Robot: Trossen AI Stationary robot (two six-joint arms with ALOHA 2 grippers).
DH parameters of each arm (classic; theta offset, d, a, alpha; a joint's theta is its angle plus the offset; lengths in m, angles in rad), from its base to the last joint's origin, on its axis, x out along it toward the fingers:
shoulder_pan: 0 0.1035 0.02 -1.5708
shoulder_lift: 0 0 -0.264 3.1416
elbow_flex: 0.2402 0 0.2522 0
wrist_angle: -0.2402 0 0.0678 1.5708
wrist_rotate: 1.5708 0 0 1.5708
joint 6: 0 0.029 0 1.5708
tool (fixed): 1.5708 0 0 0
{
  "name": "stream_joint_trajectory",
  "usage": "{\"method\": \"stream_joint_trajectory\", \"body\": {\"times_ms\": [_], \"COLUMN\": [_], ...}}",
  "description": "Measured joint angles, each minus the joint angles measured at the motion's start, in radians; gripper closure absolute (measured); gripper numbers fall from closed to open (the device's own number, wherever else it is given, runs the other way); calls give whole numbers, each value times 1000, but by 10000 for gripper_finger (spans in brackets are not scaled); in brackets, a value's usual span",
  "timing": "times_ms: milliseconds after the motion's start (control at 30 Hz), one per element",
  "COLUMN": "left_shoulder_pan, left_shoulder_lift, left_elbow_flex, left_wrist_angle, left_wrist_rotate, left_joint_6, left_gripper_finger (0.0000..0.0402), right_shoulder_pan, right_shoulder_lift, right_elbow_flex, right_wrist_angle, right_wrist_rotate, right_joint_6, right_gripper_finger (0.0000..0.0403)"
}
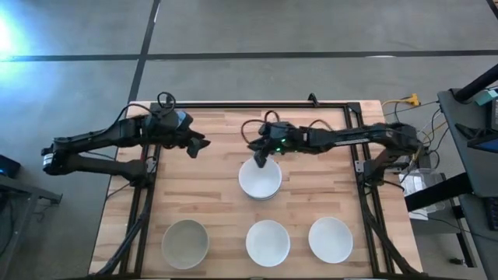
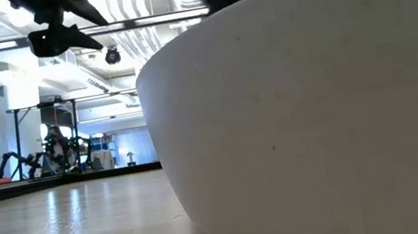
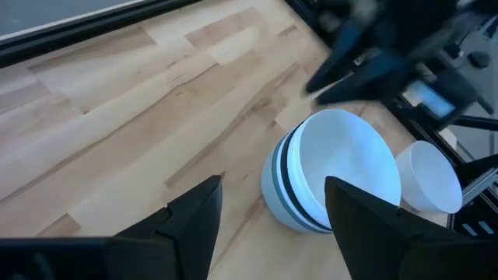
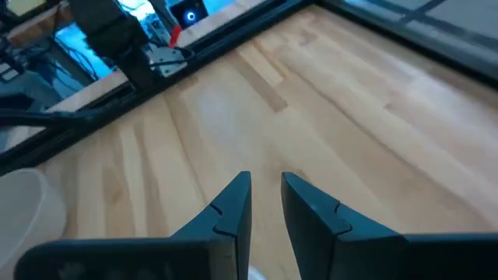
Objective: Nest bowls inside each other
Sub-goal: Stack the white bowl on top of the white bowl
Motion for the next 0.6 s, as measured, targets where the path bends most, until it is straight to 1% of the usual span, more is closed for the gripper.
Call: {"method": "stream_joint_trajectory", "body": {"times_ms": [167, 267, 333, 467, 533, 600], "left_shoulder_pan": [0, 0, 0, 0, -1, -1], "left_shoulder_lift": [14, 28, 37, 60, 71, 86], "left_elbow_flex": [-2, -5, -5, -6, -6, -6], "left_wrist_angle": [0, 4, 22, 77, 115, 147], "left_wrist_rotate": [0, 1, 6, 31, 41, 54], "left_joint_6": [18, 35, 47, 62, 63, 63], "left_gripper_finger": [190, 190, 190, 190, 190, 190], "right_shoulder_pan": [74, 149, 211, 337, 402, 469], "right_shoulder_lift": [-227, -381, -486, -673, -735, -764], "right_elbow_flex": [-37, -92, -137, -212, -238, -258], "right_wrist_angle": [-315, -490, -583, -718, -809, -909], "right_wrist_rotate": [-1, -4, -4, -3, 0, 0], "right_joint_6": [-36, 28, 126, 380, 505, 619], "right_gripper_finger": [335, 335, 335, 326, 313, 295]}}
